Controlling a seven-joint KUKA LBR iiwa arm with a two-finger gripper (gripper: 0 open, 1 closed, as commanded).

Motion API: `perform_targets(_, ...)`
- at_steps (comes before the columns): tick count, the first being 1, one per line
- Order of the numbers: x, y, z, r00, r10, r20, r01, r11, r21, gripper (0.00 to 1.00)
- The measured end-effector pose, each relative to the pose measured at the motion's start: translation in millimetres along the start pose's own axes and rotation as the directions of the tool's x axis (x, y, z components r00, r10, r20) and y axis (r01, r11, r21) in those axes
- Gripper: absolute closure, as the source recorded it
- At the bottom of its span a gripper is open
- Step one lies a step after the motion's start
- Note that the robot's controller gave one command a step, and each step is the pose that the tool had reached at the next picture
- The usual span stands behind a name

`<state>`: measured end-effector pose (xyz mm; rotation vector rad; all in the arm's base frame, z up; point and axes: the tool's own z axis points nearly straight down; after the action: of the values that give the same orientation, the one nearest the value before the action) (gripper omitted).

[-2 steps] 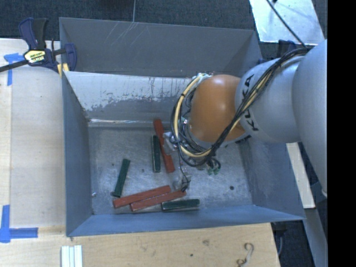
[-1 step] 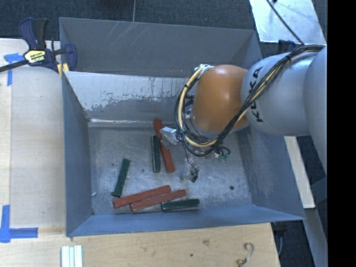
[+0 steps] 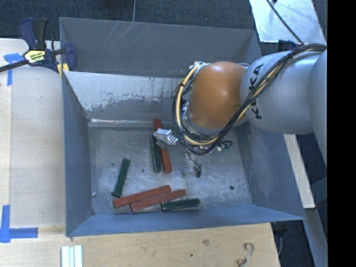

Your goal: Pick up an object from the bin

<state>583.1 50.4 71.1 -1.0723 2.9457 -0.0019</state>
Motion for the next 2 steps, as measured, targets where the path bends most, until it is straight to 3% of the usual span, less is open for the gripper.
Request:
perform_targets(1, 41.3, 9.3, -5.4, 0.969, -0.248, -0.003, 0.248, 0.969, -0.003, 0.0)
perform_targets(2, 82.5, 3.2, -0.1, 0.807, -0.591, -0.002, 0.591, 0.807, -0.004, 0.0)
